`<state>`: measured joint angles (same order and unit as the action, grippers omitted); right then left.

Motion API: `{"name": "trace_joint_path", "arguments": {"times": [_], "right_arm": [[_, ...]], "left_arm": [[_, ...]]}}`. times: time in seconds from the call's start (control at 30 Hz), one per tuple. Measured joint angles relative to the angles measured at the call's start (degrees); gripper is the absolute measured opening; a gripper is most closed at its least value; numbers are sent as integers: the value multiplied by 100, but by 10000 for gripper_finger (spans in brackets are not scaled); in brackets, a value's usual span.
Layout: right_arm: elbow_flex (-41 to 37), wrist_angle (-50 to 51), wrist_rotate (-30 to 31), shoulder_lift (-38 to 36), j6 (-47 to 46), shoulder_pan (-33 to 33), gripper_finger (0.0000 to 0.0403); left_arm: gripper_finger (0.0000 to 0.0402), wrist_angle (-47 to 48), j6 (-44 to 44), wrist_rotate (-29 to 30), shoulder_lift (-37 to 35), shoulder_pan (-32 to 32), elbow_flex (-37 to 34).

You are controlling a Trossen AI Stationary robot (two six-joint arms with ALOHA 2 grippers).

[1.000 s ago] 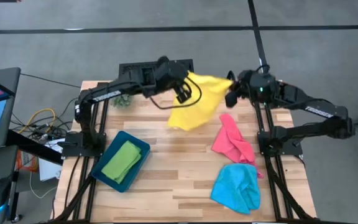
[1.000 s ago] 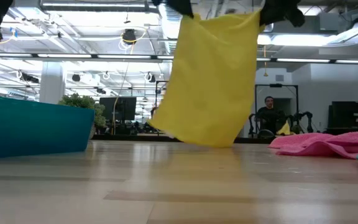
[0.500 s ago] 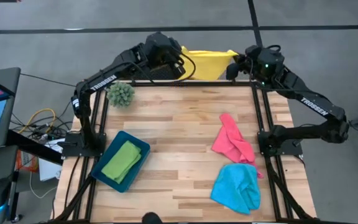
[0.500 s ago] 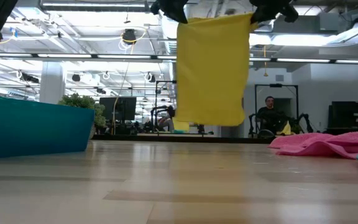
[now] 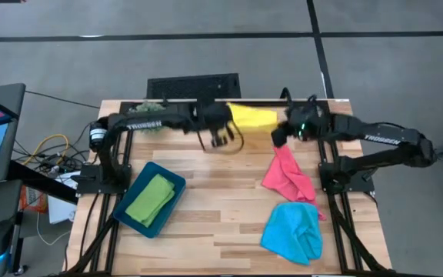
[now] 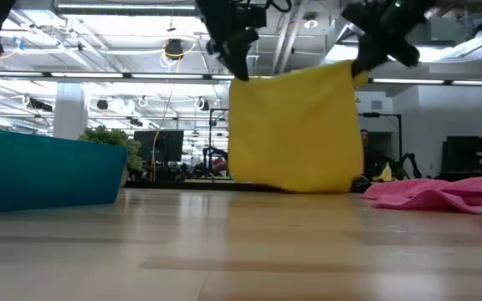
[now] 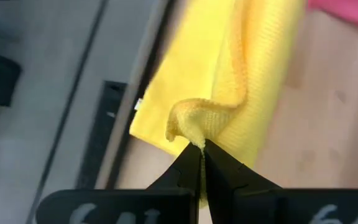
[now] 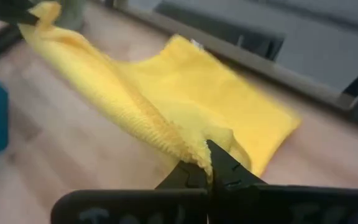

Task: Fold microfiber towels
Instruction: Fold the yellow microfiber towel

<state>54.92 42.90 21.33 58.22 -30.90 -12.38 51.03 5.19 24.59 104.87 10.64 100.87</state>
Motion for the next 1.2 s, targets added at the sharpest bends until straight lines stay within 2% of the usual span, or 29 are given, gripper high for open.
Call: {"name": "trace_joint_path", "arguments": {"times": [0.33,0.5,0.7,0.93,1.1,1.2], "right_arm": [[-1227,-210,127,-144,-2420,1867,7],[-1423,-251,190,133,-2751,2074,10],[-1496,-287,169,354,-2195,1517,11],[-1494,-665,-256,404,-995,313,12],[-1494,-905,-779,404,-230,-630,12],[-1494,-1000,-1017,404,32,-1024,12]], "left_arm": [[0,-483,-1586,23,-5,-1344,-1365],[0,-1354,-2045,245,-8,-1614,-1979],[2,-1860,-2091,469,-8,-1356,-2342],[17,-2044,-2091,722,-8,-735,-2342],[20,-2239,-2067,300,18,-259,-2342],[20,-2215,-2052,242,23,-78,-2348]]}}
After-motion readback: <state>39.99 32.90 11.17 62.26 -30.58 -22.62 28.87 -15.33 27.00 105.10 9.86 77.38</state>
